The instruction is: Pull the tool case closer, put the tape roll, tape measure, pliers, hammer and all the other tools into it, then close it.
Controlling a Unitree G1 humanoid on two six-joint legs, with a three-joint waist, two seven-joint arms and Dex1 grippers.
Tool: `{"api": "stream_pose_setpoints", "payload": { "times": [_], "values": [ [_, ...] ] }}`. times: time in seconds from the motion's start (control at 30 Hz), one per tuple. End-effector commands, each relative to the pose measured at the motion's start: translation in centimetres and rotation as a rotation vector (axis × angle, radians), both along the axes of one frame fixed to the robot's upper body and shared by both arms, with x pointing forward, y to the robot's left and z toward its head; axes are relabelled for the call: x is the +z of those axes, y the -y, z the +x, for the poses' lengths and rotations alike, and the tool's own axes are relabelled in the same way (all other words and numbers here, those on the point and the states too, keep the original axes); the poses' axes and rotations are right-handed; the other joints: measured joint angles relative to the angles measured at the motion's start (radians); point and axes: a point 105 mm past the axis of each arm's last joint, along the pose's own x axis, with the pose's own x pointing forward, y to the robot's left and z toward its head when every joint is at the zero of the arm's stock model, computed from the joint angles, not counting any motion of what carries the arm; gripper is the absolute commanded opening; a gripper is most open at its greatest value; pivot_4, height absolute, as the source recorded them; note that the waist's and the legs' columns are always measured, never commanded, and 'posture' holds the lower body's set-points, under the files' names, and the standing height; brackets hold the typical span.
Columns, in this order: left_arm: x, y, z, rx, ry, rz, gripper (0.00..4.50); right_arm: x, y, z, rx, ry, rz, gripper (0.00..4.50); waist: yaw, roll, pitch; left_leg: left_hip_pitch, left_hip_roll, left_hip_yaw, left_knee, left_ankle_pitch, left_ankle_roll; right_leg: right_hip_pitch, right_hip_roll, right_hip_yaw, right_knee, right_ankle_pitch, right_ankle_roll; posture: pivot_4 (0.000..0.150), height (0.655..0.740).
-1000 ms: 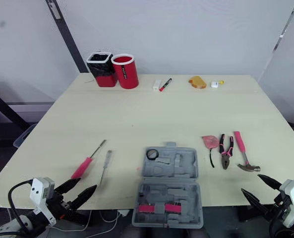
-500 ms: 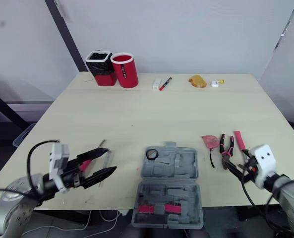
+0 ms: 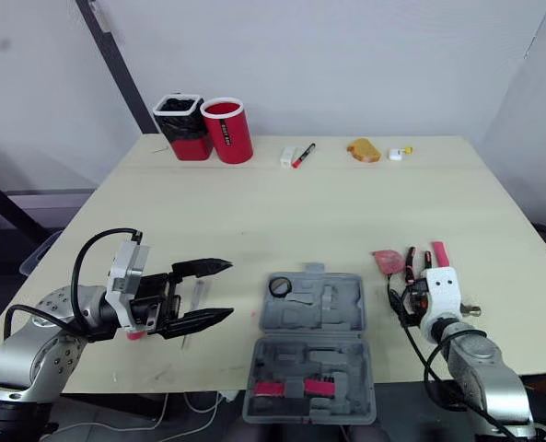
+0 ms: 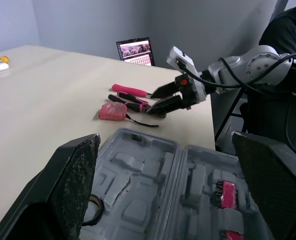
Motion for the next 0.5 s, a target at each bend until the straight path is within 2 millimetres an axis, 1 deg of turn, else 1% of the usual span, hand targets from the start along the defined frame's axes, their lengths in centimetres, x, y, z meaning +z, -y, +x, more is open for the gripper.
{"api": "stream_pose_setpoints", "payload": {
  "times": [0.03, 0.1, 0.17, 0.27, 0.3, 0.33, 0.37, 0.5],
  "values": [
    [0.6, 0.2, -0.1, -0.006, 0.022, -0.002, 4.47, 1.3, -0.7, 0.8, 0.017, 0.051, -0.027, 4.50, -0.002, 0.000, 0.000, 0.000, 0.000, 0.000, 0.000, 0.000, 0.000, 0.000, 0.000, 0.000, 0.000, 0.000, 0.000, 0.150, 0.7400],
    [0.6, 0.1, -0.1, 0.000, 0.023, -0.006, 4.47, 1.3, -1.1, 1.5, 0.025, 0.055, -0.028, 4.50, -0.003, 0.000, 0.000, 0.000, 0.000, 0.000, 0.000, 0.000, 0.000, 0.000, 0.001, -0.001, 0.000, 0.000, 0.000, 0.150, 0.7400],
    [0.6, -0.2, -0.2, 0.001, 0.018, -0.009, 4.47, 1.2, -2.1, 2.0, 0.052, 0.053, -0.026, 4.50, -0.004, 0.000, 0.000, 0.000, 0.000, 0.000, 0.000, 0.000, 0.000, 0.000, 0.001, -0.001, 0.000, 0.000, 0.000, 0.150, 0.7400],
    [0.5, -0.6, -0.6, -0.007, 0.010, -0.011, 4.50, 0.4, -3.0, 2.2, 0.078, 0.020, -0.031, 3.65, -0.004, 0.000, 0.000, 0.000, 0.000, 0.000, 0.000, 0.000, 0.000, 0.000, 0.001, -0.001, 0.000, 0.000, 0.000, 0.150, 0.7400],
    [0.6, -0.7, -0.7, -0.011, 0.007, -0.014, 4.50, 0.1, -3.0, 2.3, 0.075, 0.008, -0.036, 3.18, -0.004, 0.000, 0.000, 0.000, 0.000, 0.000, -0.001, 0.000, 0.000, 0.000, 0.001, -0.001, 0.000, 0.000, 0.000, 0.150, 0.7400],
    [0.6, -0.7, -0.7, -0.015, 0.006, -0.016, 4.50, -0.1, -3.0, 2.3, 0.072, 0.002, -0.040, 2.57, -0.003, 0.000, 0.000, 0.000, 0.000, 0.000, -0.001, 0.000, 0.000, 0.000, 0.001, -0.001, 0.000, 0.000, 0.000, 0.150, 0.7400],
    [0.6, -0.7, -0.9, -0.026, 0.009, -0.009, 4.50, -0.4, -2.8, 2.5, 0.056, -0.008, -0.050, 2.21, -0.001, 0.000, 0.001, 0.000, 0.000, 0.000, -0.001, 0.000, 0.000, 0.000, 0.000, -0.001, 0.000, 0.000, 0.000, 0.150, 0.7400],
    [0.6, -0.7, -1.3, -0.063, 0.013, -0.001, 4.50, -1.0, -2.7, 3.1, 0.028, -0.021, -0.067, 2.21, -0.003, 0.000, 0.001, 0.000, 0.000, 0.000, 0.000, 0.000, 0.000, 0.000, 0.000, -0.001, 0.000, 0.000, 0.000, 0.150, 0.7400]
  ]
}}
